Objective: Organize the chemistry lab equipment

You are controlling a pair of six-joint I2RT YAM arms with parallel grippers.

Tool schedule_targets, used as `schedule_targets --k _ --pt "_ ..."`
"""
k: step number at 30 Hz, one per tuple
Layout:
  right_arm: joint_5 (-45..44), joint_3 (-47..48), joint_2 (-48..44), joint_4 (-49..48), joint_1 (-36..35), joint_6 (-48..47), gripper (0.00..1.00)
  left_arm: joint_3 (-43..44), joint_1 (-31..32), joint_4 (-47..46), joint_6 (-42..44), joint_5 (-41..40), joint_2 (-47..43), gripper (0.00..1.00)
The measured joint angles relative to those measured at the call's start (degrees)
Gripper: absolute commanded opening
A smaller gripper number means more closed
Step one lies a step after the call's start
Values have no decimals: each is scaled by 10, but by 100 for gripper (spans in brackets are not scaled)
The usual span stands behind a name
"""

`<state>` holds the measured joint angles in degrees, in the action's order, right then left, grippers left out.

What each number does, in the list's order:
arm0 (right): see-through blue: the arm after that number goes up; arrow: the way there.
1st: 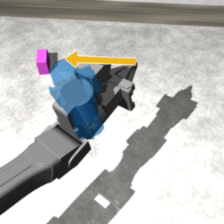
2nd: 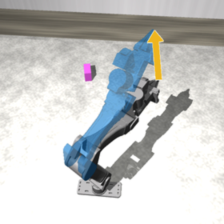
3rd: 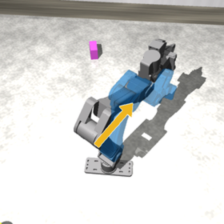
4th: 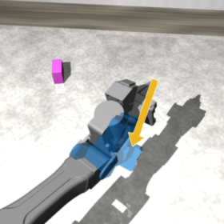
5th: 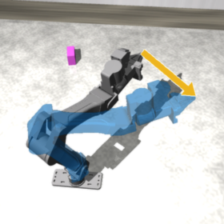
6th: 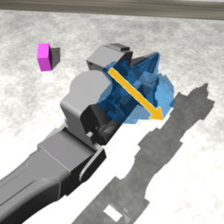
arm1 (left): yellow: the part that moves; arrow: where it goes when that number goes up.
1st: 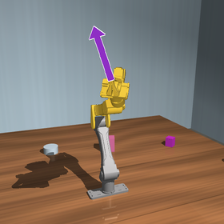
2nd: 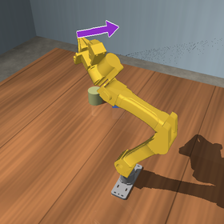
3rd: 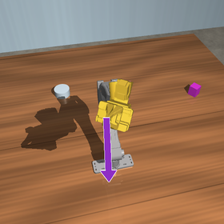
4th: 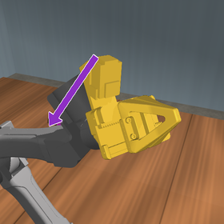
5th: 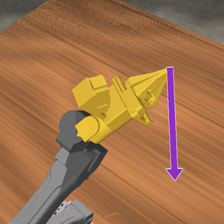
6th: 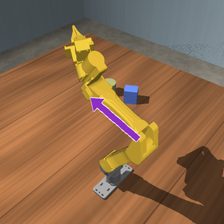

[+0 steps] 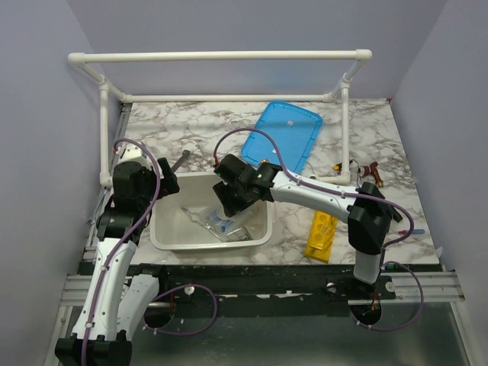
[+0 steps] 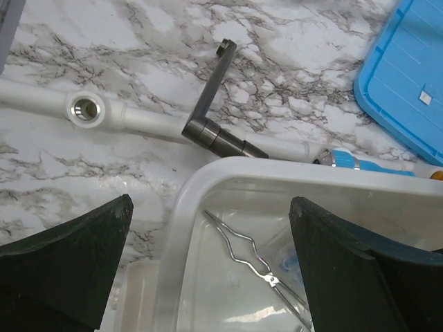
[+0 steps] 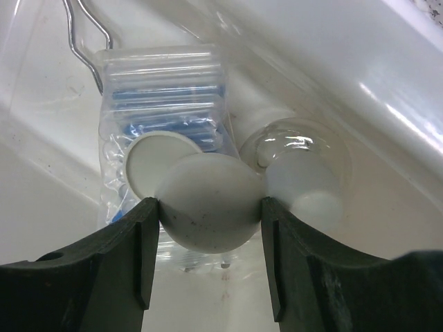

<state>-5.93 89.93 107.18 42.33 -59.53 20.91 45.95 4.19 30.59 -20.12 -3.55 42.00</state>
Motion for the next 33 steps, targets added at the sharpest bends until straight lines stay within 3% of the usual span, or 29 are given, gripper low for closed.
schedule_targets --k 6,11,23,27,30,33 --pt "-1 0 8 -8 0 -1 62 -27 0 29 -23 -1 -11 99" --pt "0 1 8 -7 0 -5 71 -41 0 43 -29 18 -17 99" --pt "-1 50 -38 1 0 -34 85 -45 0 58 -20 38 -23 99" --pt "-7 91 -67 1 12 -43 85 -45 0 58 -17 46 -24 97" --pt "-2 100 -102 -13 57 -44 85 -45 0 58 -11 52 -23 92" --pt "9 89 -139 -47 147 -40 85 -46 0 57 -7 59 -21 86"
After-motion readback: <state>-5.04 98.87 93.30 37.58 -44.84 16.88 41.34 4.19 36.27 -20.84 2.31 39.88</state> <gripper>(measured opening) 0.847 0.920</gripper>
